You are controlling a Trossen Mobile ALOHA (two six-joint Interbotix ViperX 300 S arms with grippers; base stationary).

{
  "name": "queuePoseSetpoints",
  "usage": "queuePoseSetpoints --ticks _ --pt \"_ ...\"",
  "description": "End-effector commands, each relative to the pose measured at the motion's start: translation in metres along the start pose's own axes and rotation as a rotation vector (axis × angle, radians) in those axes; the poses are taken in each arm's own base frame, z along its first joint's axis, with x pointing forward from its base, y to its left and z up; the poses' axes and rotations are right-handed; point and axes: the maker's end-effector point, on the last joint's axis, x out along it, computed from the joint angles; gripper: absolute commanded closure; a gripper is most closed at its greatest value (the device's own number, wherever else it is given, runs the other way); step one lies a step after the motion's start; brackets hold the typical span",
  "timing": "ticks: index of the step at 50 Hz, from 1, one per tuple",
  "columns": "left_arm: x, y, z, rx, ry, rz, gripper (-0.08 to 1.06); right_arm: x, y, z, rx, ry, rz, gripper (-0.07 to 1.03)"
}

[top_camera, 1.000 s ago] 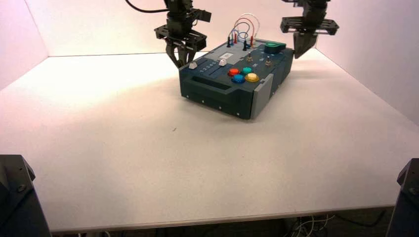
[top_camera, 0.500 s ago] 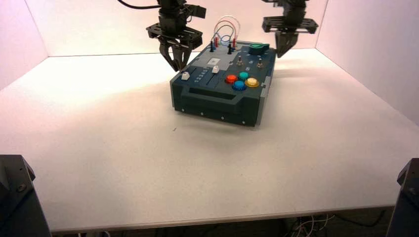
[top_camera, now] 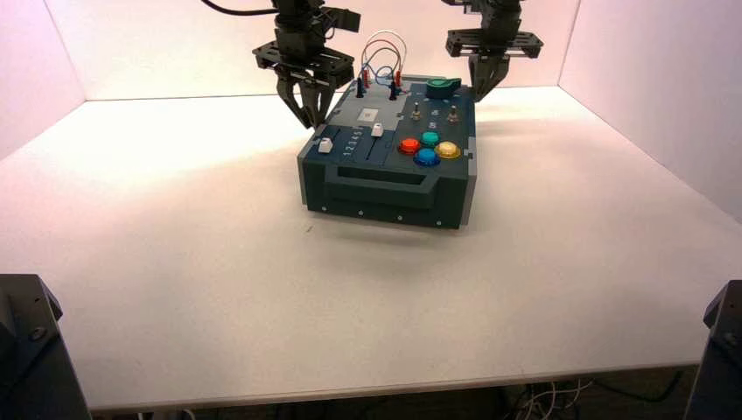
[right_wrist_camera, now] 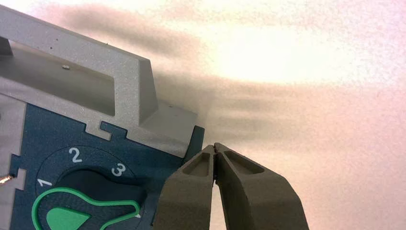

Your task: Rotate the box counterclockwise.

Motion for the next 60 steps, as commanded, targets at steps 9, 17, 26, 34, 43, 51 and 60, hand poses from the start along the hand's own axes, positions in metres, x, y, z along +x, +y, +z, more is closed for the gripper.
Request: queuePoseSetpoints --ticks 9,17,26,34,43,51,60 --pt "-0.039 0.003 0.019 -0.021 -0.146 0.022 0.71 -0.015 0.087 0.0 -0.12 -0.016 0.065 0.98" --pt "-0.059 0.034 0.017 -0.083 -0.196 0.047 0.71 -0.018 0.085 0.0 -0.119 -0.017 0.061 0.98" --pt "-0.084 0.059 0.013 -0.125 -0.227 0.075 0.71 -0.034 0.077 0.009 -0.123 -0.051 0.042 0.98" --pt "-0.113 0.068 0.009 -0.137 -0.253 0.088 0.71 -0.056 0.064 0.013 -0.129 -0.067 0.007 0.98" --pt "-0.148 0.058 -0.001 -0.12 -0.279 0.091 0.7 -0.091 0.05 0.004 -0.167 -0.081 -0.06 0.98" --pt "-0.176 0.05 -0.011 -0.121 -0.343 0.096 0.7 -0.123 0.044 -0.012 -0.191 -0.121 -0.082 0.98" --pt "-0.208 0.037 -0.03 -0.134 -0.44 0.094 0.67 -0.156 0.053 -0.048 -0.235 -0.173 -0.069 0.98"
